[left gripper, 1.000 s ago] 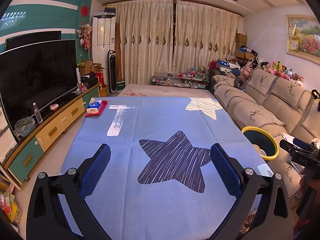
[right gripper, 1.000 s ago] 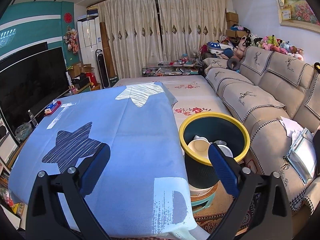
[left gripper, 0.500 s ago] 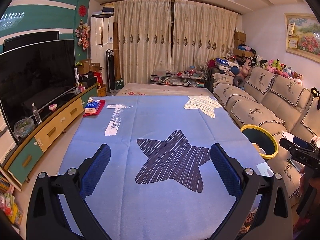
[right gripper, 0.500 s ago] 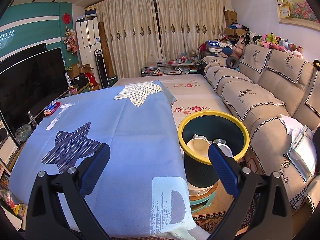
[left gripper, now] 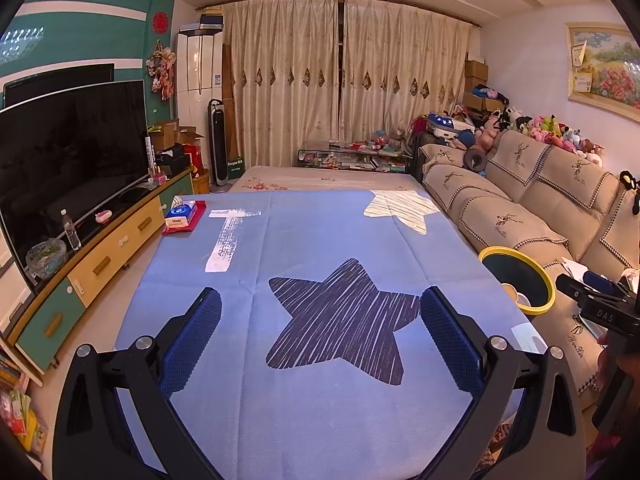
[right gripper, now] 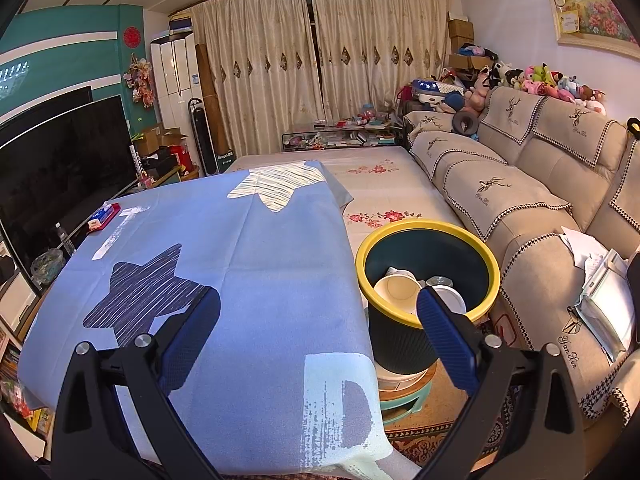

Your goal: Collect trash

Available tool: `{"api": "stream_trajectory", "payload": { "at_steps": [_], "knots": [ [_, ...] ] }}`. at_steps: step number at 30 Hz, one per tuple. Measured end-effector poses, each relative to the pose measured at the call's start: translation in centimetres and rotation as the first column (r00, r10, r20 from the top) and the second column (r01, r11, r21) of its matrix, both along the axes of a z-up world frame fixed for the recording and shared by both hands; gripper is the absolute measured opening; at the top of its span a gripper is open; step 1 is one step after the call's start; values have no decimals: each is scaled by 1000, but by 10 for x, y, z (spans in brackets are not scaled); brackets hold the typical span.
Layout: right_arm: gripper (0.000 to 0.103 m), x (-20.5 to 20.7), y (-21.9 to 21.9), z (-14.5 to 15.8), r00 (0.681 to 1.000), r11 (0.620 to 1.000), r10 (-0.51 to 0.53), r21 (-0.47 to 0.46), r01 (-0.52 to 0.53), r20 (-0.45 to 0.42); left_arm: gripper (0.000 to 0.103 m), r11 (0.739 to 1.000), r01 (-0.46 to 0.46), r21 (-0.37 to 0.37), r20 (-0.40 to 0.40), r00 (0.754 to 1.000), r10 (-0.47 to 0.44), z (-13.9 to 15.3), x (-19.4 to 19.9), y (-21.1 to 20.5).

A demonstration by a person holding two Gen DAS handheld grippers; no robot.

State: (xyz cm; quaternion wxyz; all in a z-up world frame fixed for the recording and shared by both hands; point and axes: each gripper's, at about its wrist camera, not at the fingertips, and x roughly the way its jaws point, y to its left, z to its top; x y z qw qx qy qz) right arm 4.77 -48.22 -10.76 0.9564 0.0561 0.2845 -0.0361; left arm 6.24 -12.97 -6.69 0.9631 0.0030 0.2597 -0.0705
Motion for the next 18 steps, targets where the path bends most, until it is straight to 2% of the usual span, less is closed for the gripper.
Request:
{"api": "stream_trajectory", "payload": {
  "at_steps": [18],
  "knots": [
    [94, 2, 2, -2, 1000, 1000, 1, 3, -1, -5, 98, 1000, 1, 3, 0, 1000, -1, 0, -1, 0]
  ]
}}
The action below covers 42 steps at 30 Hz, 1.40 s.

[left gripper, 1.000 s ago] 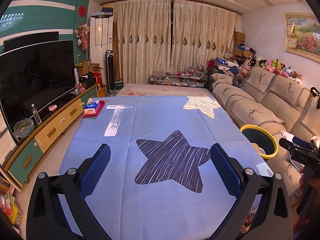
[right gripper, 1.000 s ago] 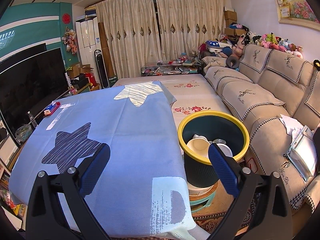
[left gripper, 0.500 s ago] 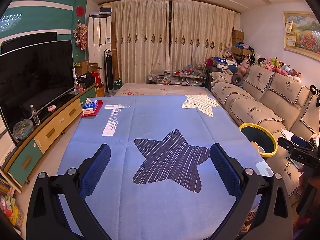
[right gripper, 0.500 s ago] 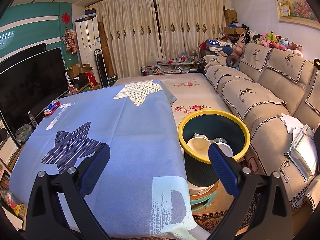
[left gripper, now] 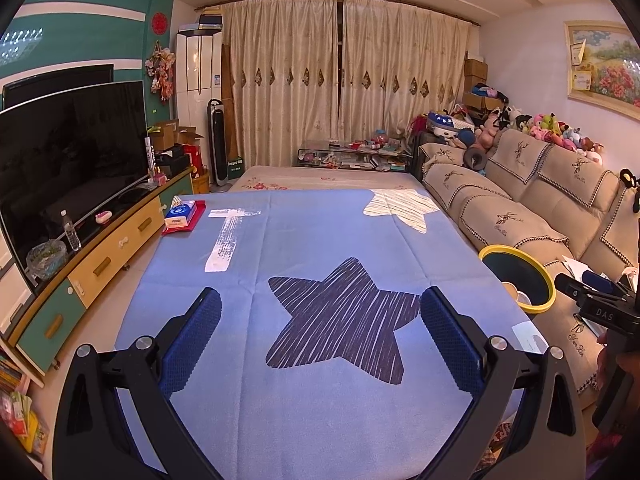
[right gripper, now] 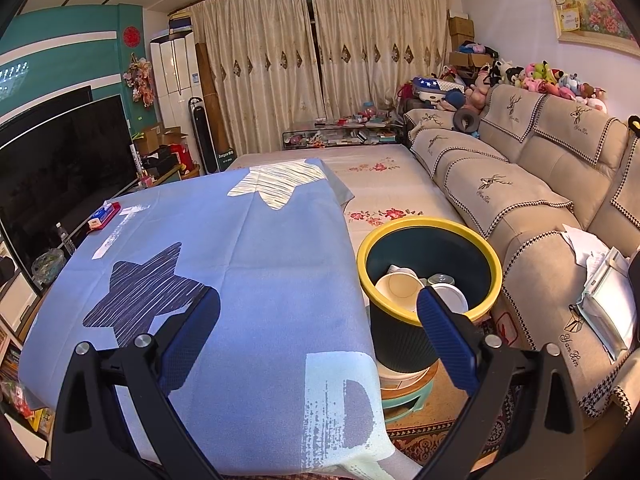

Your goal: Collect trash

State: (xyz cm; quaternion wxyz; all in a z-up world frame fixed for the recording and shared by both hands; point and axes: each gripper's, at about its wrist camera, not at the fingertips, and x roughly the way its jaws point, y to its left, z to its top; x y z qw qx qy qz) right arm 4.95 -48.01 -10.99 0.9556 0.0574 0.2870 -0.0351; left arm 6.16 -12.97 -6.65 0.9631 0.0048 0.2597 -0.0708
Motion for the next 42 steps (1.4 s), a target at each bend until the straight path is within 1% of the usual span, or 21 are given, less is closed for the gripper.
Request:
{"api": "stream_trajectory", "payload": {
  "at_steps": [42],
  "knots": [
    [94, 2, 3, -7, 1000, 1000, -2, 8, 2, -8, 98, 1000, 2, 5, -16, 1000, -2, -7, 2, -2]
  ]
}}
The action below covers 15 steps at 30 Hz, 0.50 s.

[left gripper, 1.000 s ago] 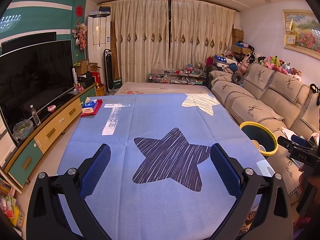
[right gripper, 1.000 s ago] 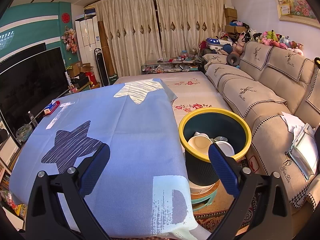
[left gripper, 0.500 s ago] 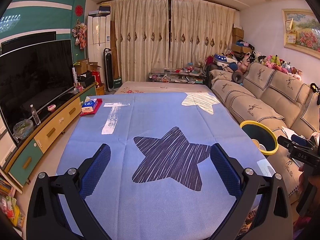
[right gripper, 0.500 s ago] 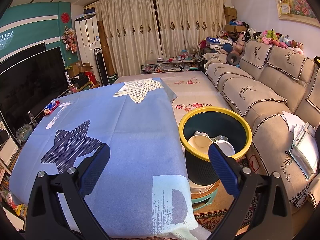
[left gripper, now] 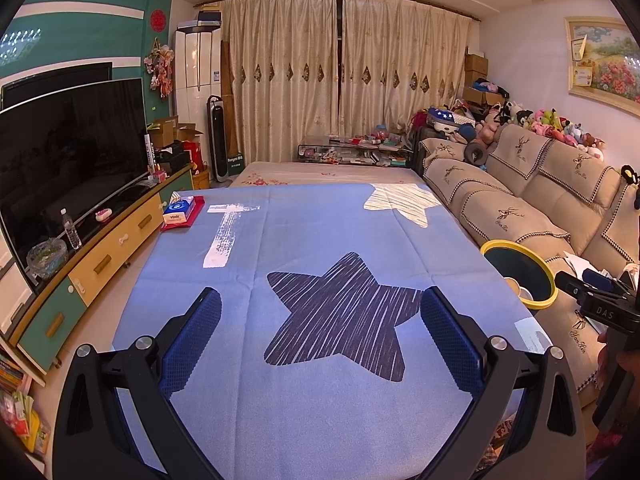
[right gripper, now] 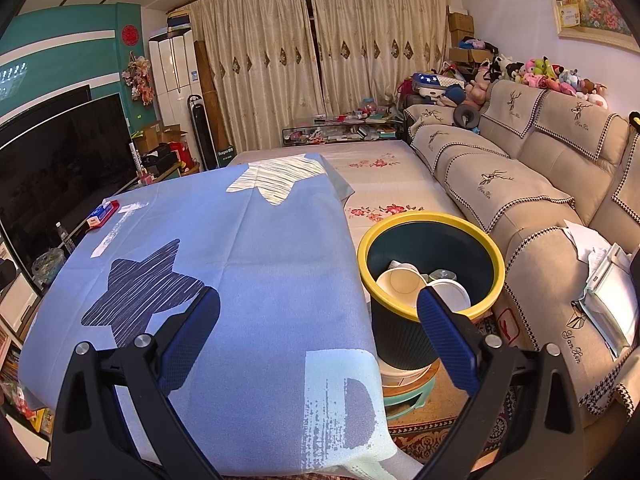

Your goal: Collect trash

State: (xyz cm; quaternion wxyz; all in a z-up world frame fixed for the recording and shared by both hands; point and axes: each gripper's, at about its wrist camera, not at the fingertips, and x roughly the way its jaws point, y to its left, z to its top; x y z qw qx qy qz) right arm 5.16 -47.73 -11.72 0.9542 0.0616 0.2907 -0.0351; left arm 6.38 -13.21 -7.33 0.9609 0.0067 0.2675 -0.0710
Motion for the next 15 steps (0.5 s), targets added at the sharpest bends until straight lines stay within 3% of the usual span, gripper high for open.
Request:
{"api": "stream_trajectory", "payload": {
  "at_steps": [15],
  "knots": [
    [94, 0, 1, -2, 1000, 1000, 1, 2, -1, -3, 98, 1000, 1, -9, -17, 1000, -1, -4, 3, -1]
  ]
}}
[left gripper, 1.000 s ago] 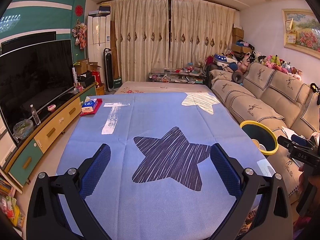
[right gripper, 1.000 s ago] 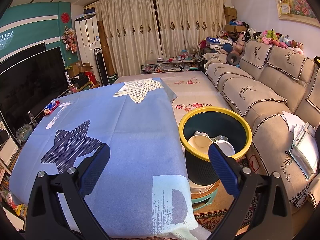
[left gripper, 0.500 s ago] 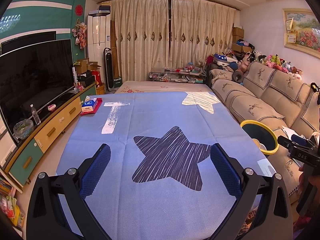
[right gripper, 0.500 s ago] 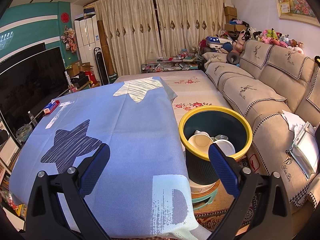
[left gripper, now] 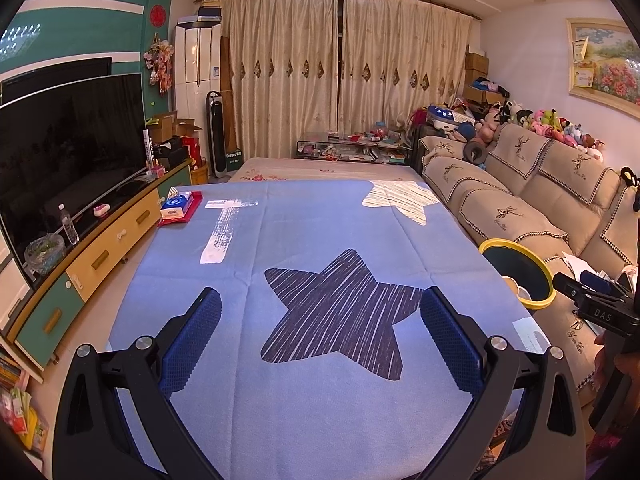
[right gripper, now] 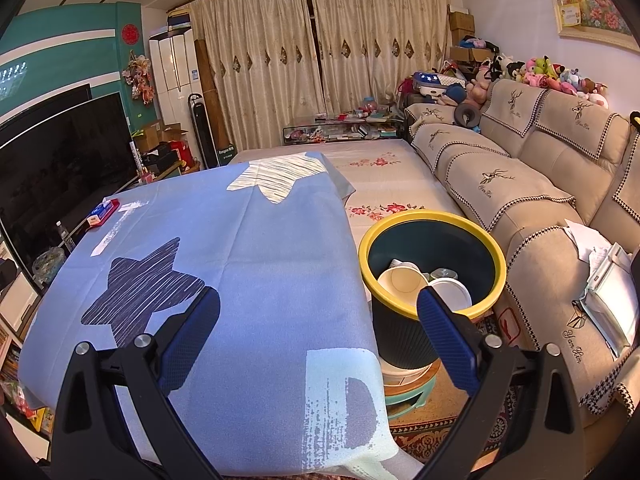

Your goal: Collect trash

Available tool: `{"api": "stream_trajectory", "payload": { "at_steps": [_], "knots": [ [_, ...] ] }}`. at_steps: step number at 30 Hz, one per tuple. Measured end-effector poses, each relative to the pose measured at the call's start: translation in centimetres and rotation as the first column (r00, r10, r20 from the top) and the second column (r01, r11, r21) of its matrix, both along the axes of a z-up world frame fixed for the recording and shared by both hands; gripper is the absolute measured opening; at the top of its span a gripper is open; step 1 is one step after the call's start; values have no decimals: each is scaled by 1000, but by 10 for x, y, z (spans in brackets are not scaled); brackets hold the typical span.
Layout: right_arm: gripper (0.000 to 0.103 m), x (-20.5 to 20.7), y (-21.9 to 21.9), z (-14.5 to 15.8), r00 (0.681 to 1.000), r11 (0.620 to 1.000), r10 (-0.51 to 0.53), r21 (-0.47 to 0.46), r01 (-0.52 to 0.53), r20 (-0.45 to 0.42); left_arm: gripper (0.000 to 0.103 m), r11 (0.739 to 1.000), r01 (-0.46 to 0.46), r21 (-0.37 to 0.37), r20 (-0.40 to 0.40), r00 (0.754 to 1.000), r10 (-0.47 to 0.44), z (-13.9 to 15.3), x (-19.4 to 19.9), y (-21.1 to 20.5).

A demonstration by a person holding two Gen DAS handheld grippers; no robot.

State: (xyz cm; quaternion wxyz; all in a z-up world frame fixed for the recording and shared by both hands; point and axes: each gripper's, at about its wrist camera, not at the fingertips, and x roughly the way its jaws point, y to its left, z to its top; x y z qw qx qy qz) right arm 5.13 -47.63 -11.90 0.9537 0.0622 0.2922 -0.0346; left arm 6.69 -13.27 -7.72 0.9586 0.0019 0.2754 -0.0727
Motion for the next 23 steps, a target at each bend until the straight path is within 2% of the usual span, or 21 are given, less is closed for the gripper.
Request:
{"api": "stream_trajectory", "payload": {
  "at_steps": [11, 15, 19, 23],
  "knots": [
    [94, 0, 1, -3, 1000, 1000, 1, 3, -1, -3, 98, 999, 5, -40, -20, 1000, -6, -3, 9, 1],
    [94, 11, 6, -3, 999, 999, 43, 7, -43, -10, 98, 1000, 25, -18, -36, 999, -26, -3, 24, -1],
    [96, 52, 12, 1, 995, 994, 100, 38, -99, -24, 98, 999, 30, -12, -125, 992, -32, -12, 78, 7],
    [96, 118, 39, -18, 984, 990, 138, 24, -136, -115, 98, 999, -14, 35, -193, 981, 21, -40, 147, 20]
  ]
}}
